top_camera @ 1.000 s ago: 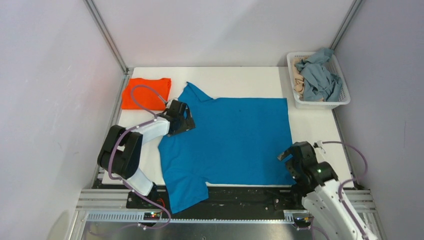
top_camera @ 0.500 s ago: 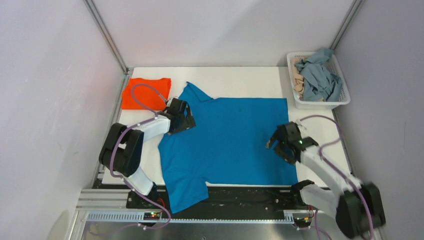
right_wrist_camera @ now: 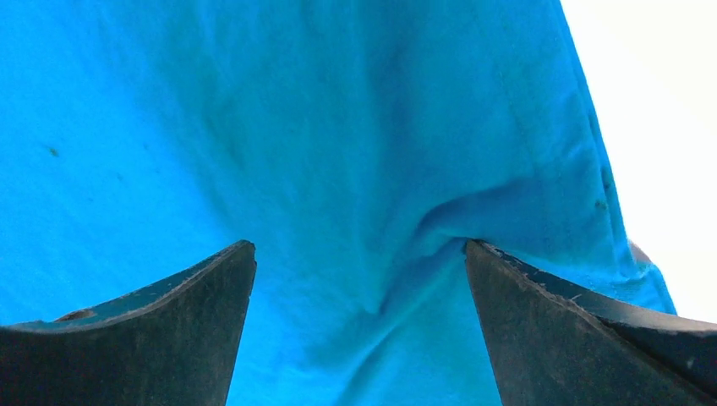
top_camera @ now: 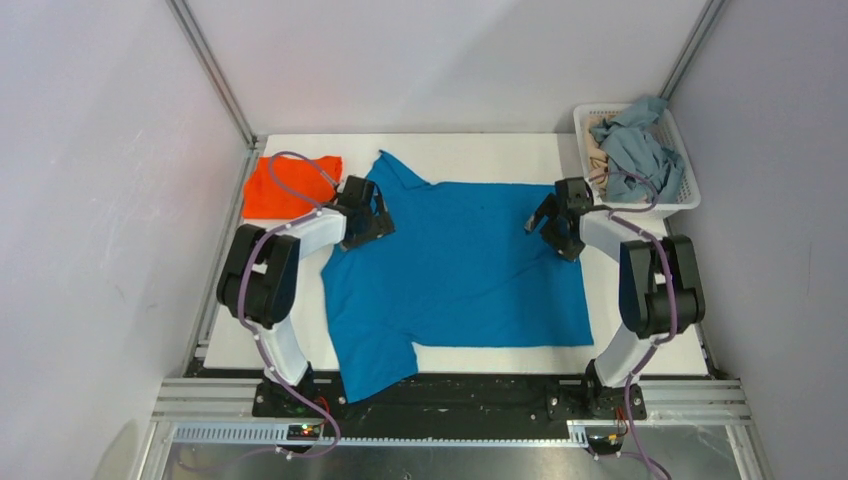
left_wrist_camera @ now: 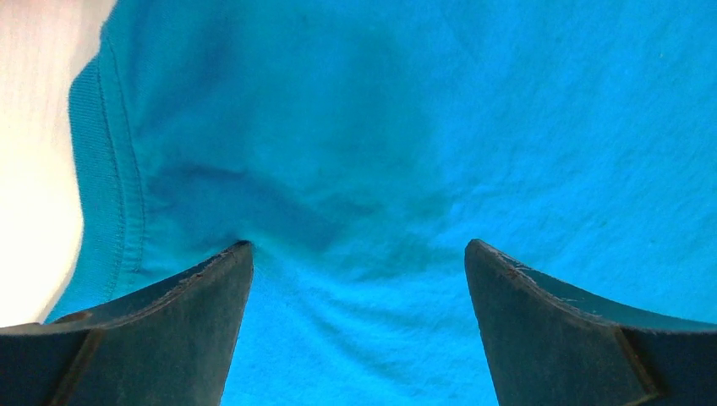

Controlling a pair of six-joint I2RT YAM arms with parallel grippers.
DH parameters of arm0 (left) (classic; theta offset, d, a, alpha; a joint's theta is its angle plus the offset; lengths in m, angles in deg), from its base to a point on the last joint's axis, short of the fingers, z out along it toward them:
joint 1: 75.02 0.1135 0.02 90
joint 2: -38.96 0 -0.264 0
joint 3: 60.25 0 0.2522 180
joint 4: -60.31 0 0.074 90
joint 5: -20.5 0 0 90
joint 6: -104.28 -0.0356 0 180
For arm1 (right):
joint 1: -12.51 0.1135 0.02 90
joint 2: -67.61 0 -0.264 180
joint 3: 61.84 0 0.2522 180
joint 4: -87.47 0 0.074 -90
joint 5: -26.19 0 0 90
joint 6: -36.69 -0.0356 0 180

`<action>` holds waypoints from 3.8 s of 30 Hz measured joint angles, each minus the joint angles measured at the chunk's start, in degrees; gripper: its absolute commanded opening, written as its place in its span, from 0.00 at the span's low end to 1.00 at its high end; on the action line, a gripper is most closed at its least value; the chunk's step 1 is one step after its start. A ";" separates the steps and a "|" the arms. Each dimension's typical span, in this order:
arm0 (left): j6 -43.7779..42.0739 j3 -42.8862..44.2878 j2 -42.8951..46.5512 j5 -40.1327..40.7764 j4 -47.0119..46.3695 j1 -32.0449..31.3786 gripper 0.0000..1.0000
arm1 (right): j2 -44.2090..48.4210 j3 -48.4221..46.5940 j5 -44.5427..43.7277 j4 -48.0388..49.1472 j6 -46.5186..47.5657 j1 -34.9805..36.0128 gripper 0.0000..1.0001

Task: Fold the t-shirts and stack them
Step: Flatten out the tshirt, then grab the side of the flattened tshirt closest away from the robot with both arms

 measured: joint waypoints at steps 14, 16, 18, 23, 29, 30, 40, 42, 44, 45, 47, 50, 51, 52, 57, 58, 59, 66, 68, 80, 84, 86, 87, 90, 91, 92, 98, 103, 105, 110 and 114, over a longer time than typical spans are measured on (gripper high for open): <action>-0.02 18.14 -12.52 -1.66 4.76 3.10 1.00 | -15.72 -19.63 4.76 0.50 1.55 -5.57 0.98; -0.07 18.18 -12.41 -1.99 5.16 3.19 1.00 | -15.58 -19.67 4.70 -0.24 2.36 -5.01 0.99; -0.20 17.40 -11.45 -1.92 5.49 2.91 1.00 | -14.88 -19.39 3.98 -0.96 3.37 -4.26 0.99; -0.72 8.15 -0.42 0.48 6.99 -0.90 1.00 | -6.36 -13.29 -0.90 -6.64 4.70 0.42 0.99; 0.31 -5.29 22.10 3.08 8.66 -7.52 1.00 | 12.74 -7.69 -6.75 -9.81 4.63 4.74 0.99; 0.55 -7.13 25.44 3.58 9.27 -8.59 1.00 | 15.23 -6.49 -7.34 -9.94 4.61 4.52 0.99; 10.51 -25.97 47.32 6.19 19.02 -28.33 1.00 | 36.33 10.73 -6.29 -12.50 4.81 -0.37 0.99; 13.49 -29.14 48.48 5.95 20.59 -34.27 1.00 | 40.96 14.21 -5.27 -13.03 4.00 -1.95 0.99; 16.76 -31.30 47.91 5.53 22.03 -40.06 0.96 | 44.78 16.94 -4.50 -13.42 3.58 -3.69 1.00; 17.86 -31.82 47.41 5.40 22.56 -41.75 0.95 | 46.29 17.94 -4.39 -13.66 3.50 -4.33 1.00; 20.57 -32.22 45.64 5.38 23.87 -44.98 0.90 | 48.87 19.74 -4.09 -14.25 3.30 -5.38 0.99; 23.21 -32.22 43.67 5.66 24.41 -46.97 0.83 | 51.52 21.46 -3.80 -15.08 2.95 -5.90 0.99; 23.93 -32.22 43.21 5.92 24.50 -47.21 0.82 | 51.98 21.84 -3.63 -15.19 2.93 -6.01 0.99; 24.55 -32.22 42.80 6.14 24.59 -47.41 0.79 | 52.19 22.12 -3.56 -15.23 2.93 -6.08 0.99; 26.93 -32.68 41.81 7.04 24.83 -47.54 0.68 | 51.93 22.80 -3.23 -15.37 2.93 -6.32 0.99; 27.28 -32.79 41.59 7.32 24.96 -47.54 0.64 | 51.74 22.84 -3.17 -15.37 2.93 -6.40 0.99; 27.56 -32.79 41.27 7.82 25.09 -47.58 0.59 | 51.56 22.91 -3.17 -15.34 2.93 -6.49 1.00; 28.44 -30.80 35.41 10.86 26.77 -47.74 0.28 | 52.24 23.76 -3.28 -15.91 2.10 -7.28 0.99; 28.46 -29.40 32.94 11.02 26.21 -47.76 0.08 | 53.57 24.35 -3.34 -16.02 1.57 -7.43 0.99; 27.85 -27.98 31.04 11.58 24.48 -47.91 0.00 | 54.16 27.52 -2.03 -19.02 -0.55 -9.60 0.91; 26.71 -28.09 31.74 11.63 24.17 -47.91 0.00 | 50.40 30.56 -2.01 -16.70 -0.96 -9.62 0.80; 26.16 -28.09 31.78 11.69 24.09 -47.91 0.00 | 47.25 31.85 -1.99 -14.23 -1.60 -9.62 0.77; 25.83 -28.09 31.80 11.82 24.02 -47.91 0.00 | 45.92 32.17 -1.97 -13.11 -1.92 -9.62 0.75; 25.42 -28.15 31.87 12.17 23.93 -47.89 0.00 | 42.14 32.26 -2.29 -8.55 -2.80 -9.79 0.68; 25.35 -28.20 31.91 12.33 23.93 -47.89 0.00 | 41.13 32.20 -2.49 -7.17 -2.93 -9.88 0.63; 25.33 -28.24 31.95 12.37 23.91 -47.89 0.00 | 40.17 32.13 -2.69 -5.68 -3.10 -9.94 0.58; 25.16 -28.61 32.57 12.50 23.74 -47.89 0.00 | 36.46 31.95 -2.78 -0.90 -3.65 -10.25 0.29; 24.13 -28.96 33.75 12.20 25.24 -47.89 0.00 | 36.46 32.17 -3.10 -1.60 -3.82 -10.25 0.07; 23.65 -29.18 34.60 11.69 26.01 -47.89 0.00 | 37.31 32.50 -3.26 -2.25 -3.74 -10.25 0.00; 22.49 -30.51 37.68 8.57 27.71 -47.93 0.00 | 40.74 33.03 -3.63 -4.87 -3.52 -10.34 0.00; 22.56 -31.98 40.41 4.55 28.65 -49.27 0.00 | 45.92 33.03 -3.69 -8.39 -3.54 -10.36 0.00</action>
